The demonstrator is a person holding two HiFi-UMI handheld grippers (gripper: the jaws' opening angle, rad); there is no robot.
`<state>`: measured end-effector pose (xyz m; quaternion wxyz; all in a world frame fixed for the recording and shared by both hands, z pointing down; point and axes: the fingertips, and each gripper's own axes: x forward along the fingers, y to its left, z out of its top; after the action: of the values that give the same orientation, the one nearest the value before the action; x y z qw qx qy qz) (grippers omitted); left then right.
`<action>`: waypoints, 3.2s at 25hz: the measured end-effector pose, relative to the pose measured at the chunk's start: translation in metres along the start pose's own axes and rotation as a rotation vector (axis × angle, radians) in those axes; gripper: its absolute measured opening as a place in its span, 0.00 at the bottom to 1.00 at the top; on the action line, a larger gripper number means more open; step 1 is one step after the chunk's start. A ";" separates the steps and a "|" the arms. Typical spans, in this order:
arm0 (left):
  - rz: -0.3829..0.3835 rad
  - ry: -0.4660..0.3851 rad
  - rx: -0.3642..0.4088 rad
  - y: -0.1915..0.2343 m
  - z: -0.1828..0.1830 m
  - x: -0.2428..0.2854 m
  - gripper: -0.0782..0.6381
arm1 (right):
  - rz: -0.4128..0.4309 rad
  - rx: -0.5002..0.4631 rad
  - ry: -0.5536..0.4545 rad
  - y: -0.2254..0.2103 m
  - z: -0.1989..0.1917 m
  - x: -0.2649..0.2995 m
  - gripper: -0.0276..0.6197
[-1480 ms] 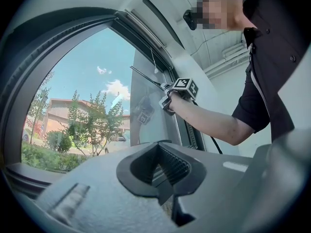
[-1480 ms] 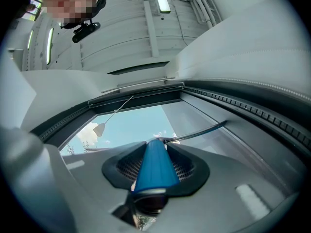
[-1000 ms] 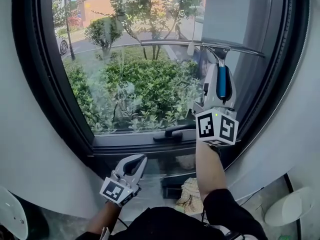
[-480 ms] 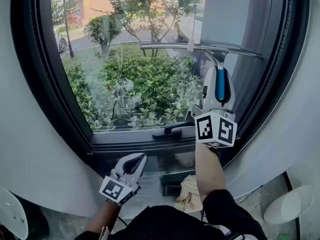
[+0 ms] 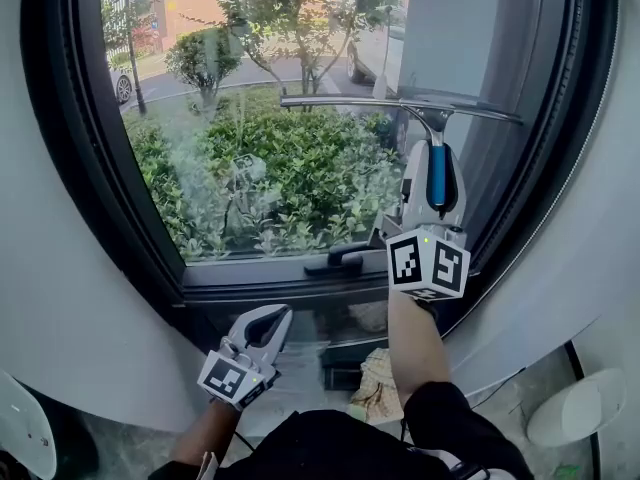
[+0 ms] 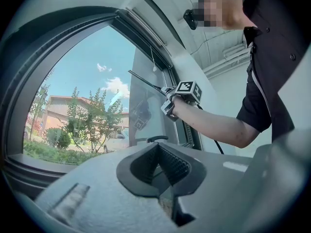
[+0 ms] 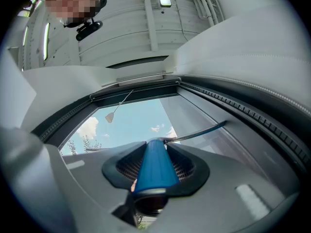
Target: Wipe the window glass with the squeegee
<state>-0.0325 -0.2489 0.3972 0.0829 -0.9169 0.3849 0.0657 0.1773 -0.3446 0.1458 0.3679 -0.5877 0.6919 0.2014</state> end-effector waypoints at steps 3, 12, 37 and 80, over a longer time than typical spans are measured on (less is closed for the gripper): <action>-0.001 0.007 -0.004 -0.001 -0.002 -0.001 0.11 | -0.002 0.002 0.010 0.000 -0.004 -0.004 0.25; 0.002 0.022 -0.012 -0.006 -0.006 -0.003 0.11 | 0.001 -0.004 0.031 -0.003 -0.010 -0.011 0.25; 0.005 0.045 -0.036 -0.014 -0.019 -0.007 0.11 | -0.014 0.003 0.120 -0.007 -0.040 -0.049 0.25; 0.019 0.060 -0.055 -0.014 -0.023 -0.016 0.11 | -0.055 0.023 0.249 -0.018 -0.077 -0.097 0.25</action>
<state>-0.0326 -0.2332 0.4243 0.0454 -0.9167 0.3939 0.0494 0.1776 -0.3389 0.2710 0.2913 -0.6226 0.7181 0.1087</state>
